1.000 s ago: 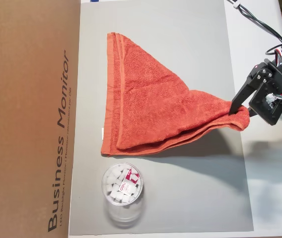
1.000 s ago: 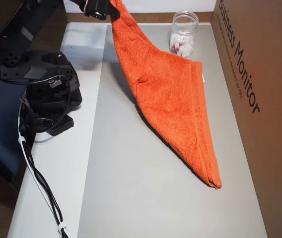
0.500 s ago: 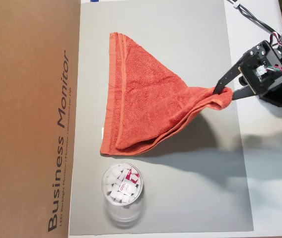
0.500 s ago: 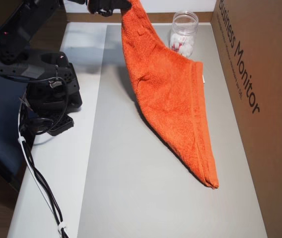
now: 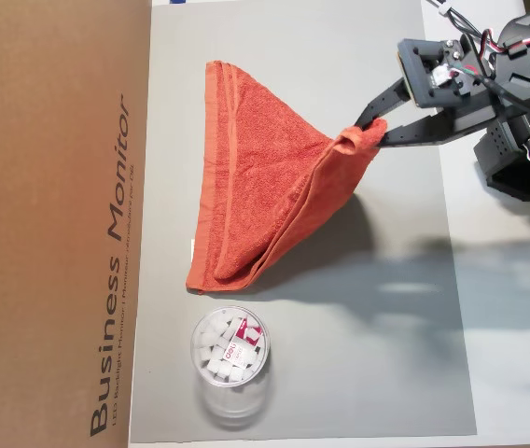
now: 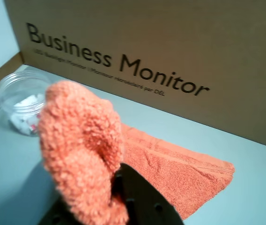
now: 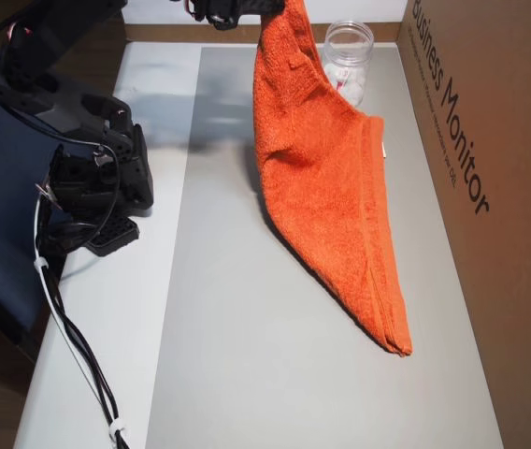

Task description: Fold the blanket.

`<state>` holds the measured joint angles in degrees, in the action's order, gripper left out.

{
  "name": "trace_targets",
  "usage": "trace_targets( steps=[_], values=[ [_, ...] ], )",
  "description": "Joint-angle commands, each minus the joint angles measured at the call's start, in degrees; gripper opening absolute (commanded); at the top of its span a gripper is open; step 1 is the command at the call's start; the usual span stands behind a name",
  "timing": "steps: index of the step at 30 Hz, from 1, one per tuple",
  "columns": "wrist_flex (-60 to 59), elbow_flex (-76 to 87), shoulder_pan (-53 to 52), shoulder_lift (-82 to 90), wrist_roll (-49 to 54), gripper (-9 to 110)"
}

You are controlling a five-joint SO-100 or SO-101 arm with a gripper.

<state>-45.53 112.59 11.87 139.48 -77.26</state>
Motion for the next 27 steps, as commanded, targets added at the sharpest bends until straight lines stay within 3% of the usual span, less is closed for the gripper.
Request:
trace_targets(
  steps=[1,27],
  values=[
    [1.2,-5.3,-2.8,-2.1,-0.6,0],
    [1.3,-22.1,-24.3,-25.3,-7.8,0]
  ],
)
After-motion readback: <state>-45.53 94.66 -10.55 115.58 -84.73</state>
